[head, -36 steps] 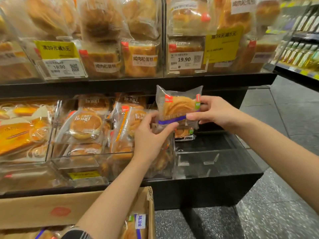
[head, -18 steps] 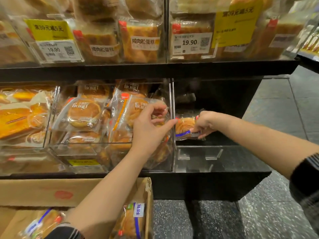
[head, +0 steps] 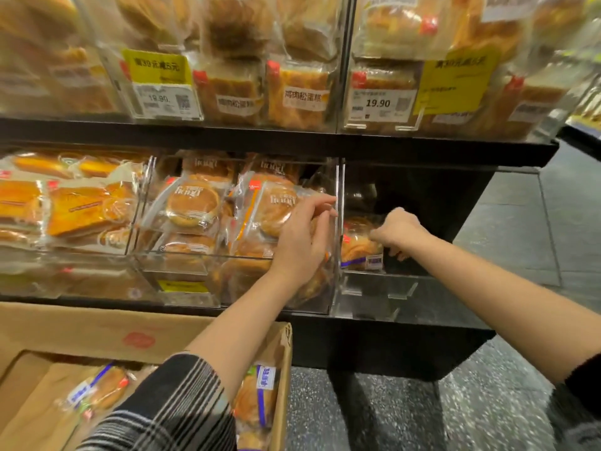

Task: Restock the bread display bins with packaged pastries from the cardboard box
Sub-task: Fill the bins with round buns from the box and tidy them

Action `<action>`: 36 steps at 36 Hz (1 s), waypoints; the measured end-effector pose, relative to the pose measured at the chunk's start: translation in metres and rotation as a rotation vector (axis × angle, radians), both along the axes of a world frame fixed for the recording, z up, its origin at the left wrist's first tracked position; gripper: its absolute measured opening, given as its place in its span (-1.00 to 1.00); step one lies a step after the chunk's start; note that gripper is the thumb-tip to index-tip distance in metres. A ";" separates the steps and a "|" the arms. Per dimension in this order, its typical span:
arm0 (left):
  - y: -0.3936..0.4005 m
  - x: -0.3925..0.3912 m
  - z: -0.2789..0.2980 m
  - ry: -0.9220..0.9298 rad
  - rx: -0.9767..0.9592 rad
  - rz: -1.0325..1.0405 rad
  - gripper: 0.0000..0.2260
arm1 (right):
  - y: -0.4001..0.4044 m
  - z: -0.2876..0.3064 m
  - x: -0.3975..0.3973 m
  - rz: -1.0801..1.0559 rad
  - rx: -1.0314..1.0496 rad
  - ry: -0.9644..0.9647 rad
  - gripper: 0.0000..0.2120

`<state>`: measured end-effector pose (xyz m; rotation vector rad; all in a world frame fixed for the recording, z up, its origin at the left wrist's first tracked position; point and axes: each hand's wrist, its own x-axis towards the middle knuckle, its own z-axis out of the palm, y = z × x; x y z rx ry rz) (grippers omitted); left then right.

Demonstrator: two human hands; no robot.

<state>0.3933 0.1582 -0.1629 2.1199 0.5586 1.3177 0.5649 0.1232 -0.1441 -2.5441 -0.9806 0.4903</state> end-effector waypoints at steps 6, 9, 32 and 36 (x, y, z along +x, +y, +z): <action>-0.005 -0.025 0.026 -0.048 0.026 -0.065 -0.82 | -0.024 0.032 -0.042 0.087 0.550 -0.027 -0.71; -0.011 -0.057 0.034 -0.081 0.012 -0.118 -0.84 | -0.036 0.043 -0.078 0.140 0.681 0.027 -0.85; -0.016 -0.279 -0.075 1.486 -0.363 -0.144 -0.70 | -0.024 -0.093 -0.240 0.746 -0.249 -0.006 -0.69; -0.014 -0.287 -0.089 1.605 -0.300 -0.130 -0.66 | -0.023 -0.122 -0.242 0.821 -0.632 -0.169 -0.64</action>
